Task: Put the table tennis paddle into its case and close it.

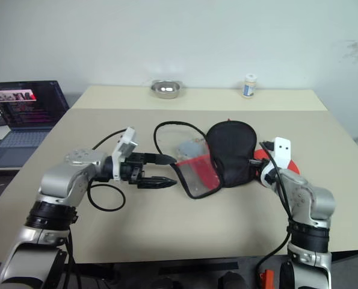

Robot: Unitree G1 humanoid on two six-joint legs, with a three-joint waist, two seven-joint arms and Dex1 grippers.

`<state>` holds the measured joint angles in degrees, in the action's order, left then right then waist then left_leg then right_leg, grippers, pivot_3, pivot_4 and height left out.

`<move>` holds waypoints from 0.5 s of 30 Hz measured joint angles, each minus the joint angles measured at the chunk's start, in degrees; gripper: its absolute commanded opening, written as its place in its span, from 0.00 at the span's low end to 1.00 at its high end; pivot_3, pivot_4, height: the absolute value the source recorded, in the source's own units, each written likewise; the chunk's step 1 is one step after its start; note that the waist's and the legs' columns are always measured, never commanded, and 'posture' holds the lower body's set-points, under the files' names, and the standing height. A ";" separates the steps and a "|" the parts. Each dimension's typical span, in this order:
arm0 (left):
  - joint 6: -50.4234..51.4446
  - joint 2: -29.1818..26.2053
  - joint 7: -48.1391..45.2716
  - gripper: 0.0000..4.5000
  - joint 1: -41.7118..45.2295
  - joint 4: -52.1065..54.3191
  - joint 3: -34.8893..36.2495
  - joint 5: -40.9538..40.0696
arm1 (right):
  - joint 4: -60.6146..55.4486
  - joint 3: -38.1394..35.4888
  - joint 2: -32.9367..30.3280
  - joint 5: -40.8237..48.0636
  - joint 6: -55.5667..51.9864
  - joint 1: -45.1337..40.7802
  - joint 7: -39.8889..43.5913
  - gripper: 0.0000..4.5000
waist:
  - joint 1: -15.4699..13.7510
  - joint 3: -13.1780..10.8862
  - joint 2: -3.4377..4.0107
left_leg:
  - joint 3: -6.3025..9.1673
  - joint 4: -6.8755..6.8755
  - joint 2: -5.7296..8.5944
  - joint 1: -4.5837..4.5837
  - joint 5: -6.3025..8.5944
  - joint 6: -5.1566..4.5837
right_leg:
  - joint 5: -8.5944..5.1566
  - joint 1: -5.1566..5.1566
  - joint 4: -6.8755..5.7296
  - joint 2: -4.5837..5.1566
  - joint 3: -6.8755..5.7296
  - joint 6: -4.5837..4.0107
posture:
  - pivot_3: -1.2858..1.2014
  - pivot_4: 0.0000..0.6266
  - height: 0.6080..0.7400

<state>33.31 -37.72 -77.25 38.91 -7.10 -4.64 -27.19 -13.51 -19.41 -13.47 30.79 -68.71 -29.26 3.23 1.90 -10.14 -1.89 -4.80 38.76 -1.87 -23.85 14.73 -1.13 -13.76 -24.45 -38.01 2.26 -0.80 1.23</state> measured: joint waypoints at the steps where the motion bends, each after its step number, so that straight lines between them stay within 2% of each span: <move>1: -0.05 0.00 -0.14 1.00 0.02 -0.04 -0.05 0.00 | -1.31 0.12 0.45 0.21 -0.94 0.79 -0.18 0.01 | -0.02 0.00 0.00 | 0.01 0.00 0.00 0.00 0.00 0.00 | 0.00 0.00 0.00 -0.01 -0.01 0.00 | 0.52 0.24 1.00; 6: -0.28 -0.12 -1.01 1.00 0.08 -0.45 -0.12 0.09 | -5.44 0.78 4.55 0.79 -5.36 3.41 -2.20 0.01 | -0.04 0.00 0.00 | 0.00 0.00 0.06 -0.01 0.00 0.00 | 0.00 0.00 0.01 -0.02 0.00 0.01 | 0.52 0.24 1.00; 10: -0.48 -0.19 -1.08 1.00 0.25 -0.57 -0.14 0.34 | -8.54 -1.45 10.18 1.37 -10.62 3.59 -5.04 0.01 | -0.13 0.00 0.00 | 0.02 0.00 0.04 -0.02 0.00 0.00 | 0.00 0.00 0.01 -0.02 -0.03 0.00 | 0.52 0.24 1.00; 15: -1.06 -0.24 -1.07 1.00 0.26 -0.70 -0.13 0.45 | -9.87 -4.27 12.98 1.23 -14.33 5.31 -7.05 0.01 | -0.14 0.00 0.00 | 0.02 0.00 0.08 -0.03 0.00 0.00 | 0.00 0.01 0.03 0.01 -0.03 0.00 | 0.52 0.24 1.00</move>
<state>32.25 -37.96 -78.33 39.17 -7.80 -4.77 -26.73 -23.38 -23.68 -0.49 32.02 -83.04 -23.95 -3.82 1.75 -10.14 -1.89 -4.79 38.76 -1.78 -23.87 14.73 -1.13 -13.76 -24.44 -37.98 2.27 -0.83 1.23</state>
